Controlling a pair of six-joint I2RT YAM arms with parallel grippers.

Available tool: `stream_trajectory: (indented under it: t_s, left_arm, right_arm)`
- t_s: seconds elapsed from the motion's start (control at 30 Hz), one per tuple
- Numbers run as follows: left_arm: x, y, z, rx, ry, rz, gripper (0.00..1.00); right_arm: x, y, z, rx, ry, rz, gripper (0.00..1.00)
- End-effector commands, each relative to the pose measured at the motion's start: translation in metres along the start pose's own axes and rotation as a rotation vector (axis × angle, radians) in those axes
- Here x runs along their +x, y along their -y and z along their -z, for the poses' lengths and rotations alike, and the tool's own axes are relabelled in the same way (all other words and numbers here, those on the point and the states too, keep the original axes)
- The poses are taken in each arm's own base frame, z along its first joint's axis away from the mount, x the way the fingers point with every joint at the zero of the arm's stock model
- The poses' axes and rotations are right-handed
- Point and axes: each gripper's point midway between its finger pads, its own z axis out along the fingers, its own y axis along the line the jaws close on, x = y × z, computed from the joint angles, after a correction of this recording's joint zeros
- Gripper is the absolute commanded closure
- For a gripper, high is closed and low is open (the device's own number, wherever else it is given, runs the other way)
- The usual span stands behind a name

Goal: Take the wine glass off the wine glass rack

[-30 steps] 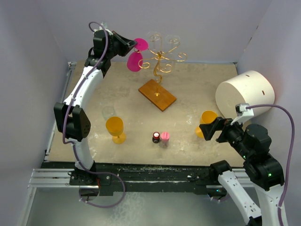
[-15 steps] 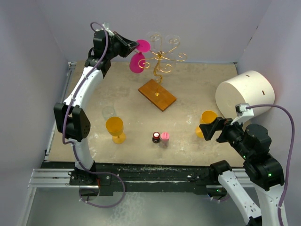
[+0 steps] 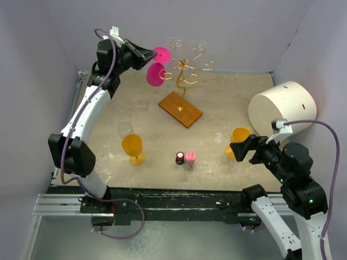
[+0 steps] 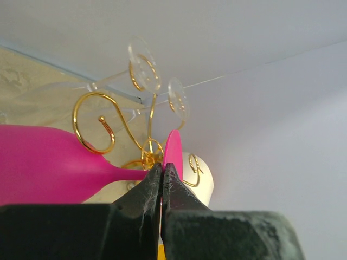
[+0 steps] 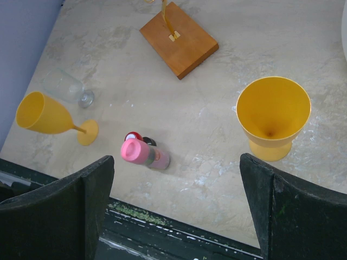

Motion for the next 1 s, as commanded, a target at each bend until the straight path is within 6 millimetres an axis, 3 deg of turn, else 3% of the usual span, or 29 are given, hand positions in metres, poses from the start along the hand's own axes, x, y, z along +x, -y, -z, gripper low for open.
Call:
stream_trajectory:
  t_s: [0.0,0.2,0.53,0.63,0.8,0.97]
  left_arm:
    - [-0.015,0.051,0.039,0.128,0.052,-0.081,1.00]
    - [-0.022,0.052,0.078,0.115,0.093,-0.114,1.00]
    - [-0.041,0.069,0.174,0.009,0.241,-0.315,1.00]
    - [-0.029,0.083,0.192,0.057,0.223,-0.333,1.00]
    - [0.004,0.115,0.206,0.257,0.086,-0.335,1.00]
    - [0.043,0.121,0.212,0.438,-0.103,-0.263,1.00]
  right_arm:
    - [-0.009,0.000,-0.005,0.005,0.031,0.010,0.00]
    - [-0.009,0.001,-0.007,0.009,0.024,0.010,0.00]
    - [-0.007,-0.001,-0.015,0.007,-0.015,0.008,0.00]
    - [-0.008,-0.002,-0.016,0.003,-0.022,0.014,0.00]
    - [-0.016,-0.015,-0.026,-0.061,-0.030,0.044,0.00]
    - [-0.021,-0.044,-0.049,-0.215,-0.034,-0.024,0.00]
